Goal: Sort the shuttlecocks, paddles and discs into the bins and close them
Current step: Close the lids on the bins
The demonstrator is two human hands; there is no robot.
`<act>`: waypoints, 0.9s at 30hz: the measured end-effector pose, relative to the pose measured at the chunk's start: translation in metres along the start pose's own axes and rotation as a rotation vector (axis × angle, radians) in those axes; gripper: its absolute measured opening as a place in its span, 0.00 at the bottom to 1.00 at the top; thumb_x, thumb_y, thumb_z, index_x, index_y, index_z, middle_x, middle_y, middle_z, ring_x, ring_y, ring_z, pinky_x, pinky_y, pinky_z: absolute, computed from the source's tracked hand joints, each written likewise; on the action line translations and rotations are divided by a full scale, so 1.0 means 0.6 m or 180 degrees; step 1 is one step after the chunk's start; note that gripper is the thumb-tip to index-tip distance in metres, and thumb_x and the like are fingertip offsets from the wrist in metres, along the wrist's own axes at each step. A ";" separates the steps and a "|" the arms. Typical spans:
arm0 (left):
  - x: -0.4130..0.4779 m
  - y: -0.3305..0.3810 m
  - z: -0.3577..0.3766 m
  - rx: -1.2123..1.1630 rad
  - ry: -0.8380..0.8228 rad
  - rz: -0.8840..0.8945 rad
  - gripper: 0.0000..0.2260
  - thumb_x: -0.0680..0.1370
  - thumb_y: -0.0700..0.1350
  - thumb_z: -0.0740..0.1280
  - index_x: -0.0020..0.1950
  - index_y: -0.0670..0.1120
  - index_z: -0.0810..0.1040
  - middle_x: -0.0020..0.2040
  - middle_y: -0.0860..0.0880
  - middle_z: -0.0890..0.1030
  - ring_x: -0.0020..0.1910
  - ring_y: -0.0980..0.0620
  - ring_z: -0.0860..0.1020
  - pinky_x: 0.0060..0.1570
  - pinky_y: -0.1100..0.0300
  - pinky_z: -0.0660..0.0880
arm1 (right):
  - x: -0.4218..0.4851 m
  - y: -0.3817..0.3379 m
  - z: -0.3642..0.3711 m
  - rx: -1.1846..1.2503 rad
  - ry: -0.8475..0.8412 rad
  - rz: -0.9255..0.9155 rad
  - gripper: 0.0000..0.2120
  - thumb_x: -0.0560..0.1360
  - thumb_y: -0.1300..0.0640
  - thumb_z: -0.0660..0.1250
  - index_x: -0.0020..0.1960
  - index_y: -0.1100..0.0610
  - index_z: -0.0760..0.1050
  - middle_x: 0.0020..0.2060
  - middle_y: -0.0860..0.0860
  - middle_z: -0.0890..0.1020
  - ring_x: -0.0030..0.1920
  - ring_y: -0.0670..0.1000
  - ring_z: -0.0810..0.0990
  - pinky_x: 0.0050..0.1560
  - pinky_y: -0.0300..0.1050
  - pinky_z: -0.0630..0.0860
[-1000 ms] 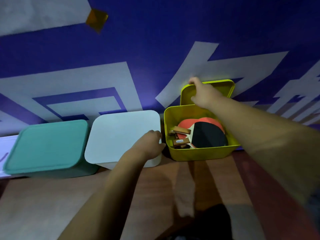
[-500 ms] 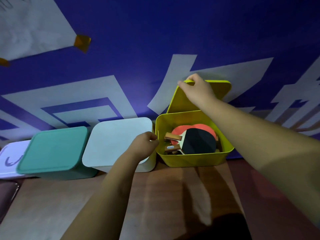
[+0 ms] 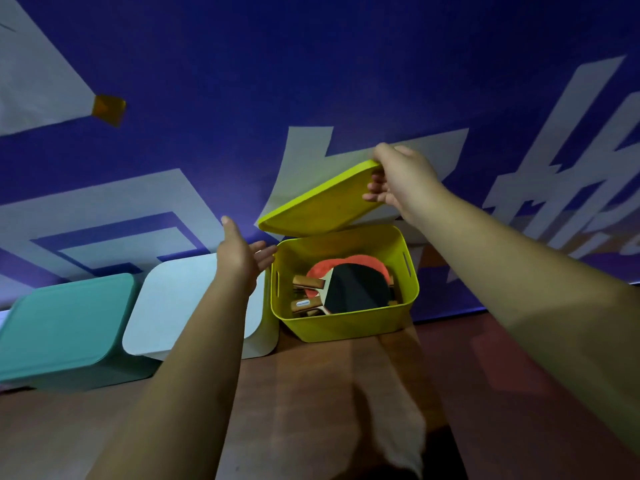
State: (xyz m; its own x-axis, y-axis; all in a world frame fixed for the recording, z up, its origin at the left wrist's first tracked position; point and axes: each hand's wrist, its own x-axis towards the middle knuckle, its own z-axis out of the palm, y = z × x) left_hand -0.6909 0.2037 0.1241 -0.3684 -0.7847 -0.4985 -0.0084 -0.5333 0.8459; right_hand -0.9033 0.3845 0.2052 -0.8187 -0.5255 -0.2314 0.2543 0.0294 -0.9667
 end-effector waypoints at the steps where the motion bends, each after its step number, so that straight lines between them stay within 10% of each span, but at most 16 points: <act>1: 0.000 0.001 0.002 -0.0056 -0.0017 0.0023 0.40 0.82 0.71 0.54 0.82 0.43 0.59 0.68 0.34 0.78 0.54 0.38 0.85 0.60 0.42 0.82 | -0.005 0.003 -0.004 0.0075 -0.0027 0.0055 0.05 0.79 0.55 0.67 0.49 0.56 0.76 0.40 0.55 0.73 0.40 0.54 0.77 0.48 0.58 0.87; 12: -0.018 0.014 0.020 -0.0254 0.0538 0.0157 0.11 0.84 0.51 0.64 0.59 0.44 0.74 0.42 0.44 0.82 0.34 0.52 0.82 0.36 0.55 0.82 | -0.043 -0.018 -0.014 0.0192 -0.0331 0.0251 0.01 0.79 0.62 0.63 0.48 0.59 0.72 0.37 0.56 0.70 0.34 0.54 0.73 0.50 0.64 0.86; 15: -0.025 0.001 0.007 -0.0099 0.0555 0.0101 0.04 0.81 0.39 0.61 0.51 0.42 0.75 0.34 0.44 0.78 0.28 0.51 0.77 0.34 0.56 0.80 | -0.034 0.009 -0.023 -0.0030 -0.0334 0.0457 0.04 0.79 0.63 0.61 0.52 0.57 0.73 0.41 0.57 0.71 0.35 0.55 0.73 0.37 0.55 0.85; 20: -0.025 -0.073 -0.033 0.0632 0.0416 0.0240 0.05 0.76 0.38 0.62 0.46 0.42 0.78 0.35 0.41 0.75 0.28 0.48 0.75 0.34 0.55 0.76 | -0.006 0.118 -0.059 -0.0624 -0.0027 0.0786 0.20 0.77 0.62 0.63 0.68 0.54 0.73 0.51 0.54 0.71 0.50 0.58 0.74 0.29 0.45 0.78; 27: -0.015 -0.172 -0.079 0.1839 0.0658 0.0140 0.24 0.69 0.53 0.69 0.62 0.43 0.77 0.50 0.39 0.83 0.36 0.42 0.81 0.25 0.58 0.74 | -0.006 0.246 -0.102 -0.1981 0.0014 0.0701 0.29 0.81 0.57 0.65 0.81 0.50 0.63 0.58 0.56 0.78 0.37 0.55 0.79 0.26 0.43 0.73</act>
State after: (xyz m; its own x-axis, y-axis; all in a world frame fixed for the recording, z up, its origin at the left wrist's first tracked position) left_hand -0.6427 0.2509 0.0321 -0.1924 -0.8780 -0.4382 -0.5211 -0.2869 0.8038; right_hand -0.8944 0.4429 0.0564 -0.7840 -0.4475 -0.4302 0.0721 0.6227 -0.7791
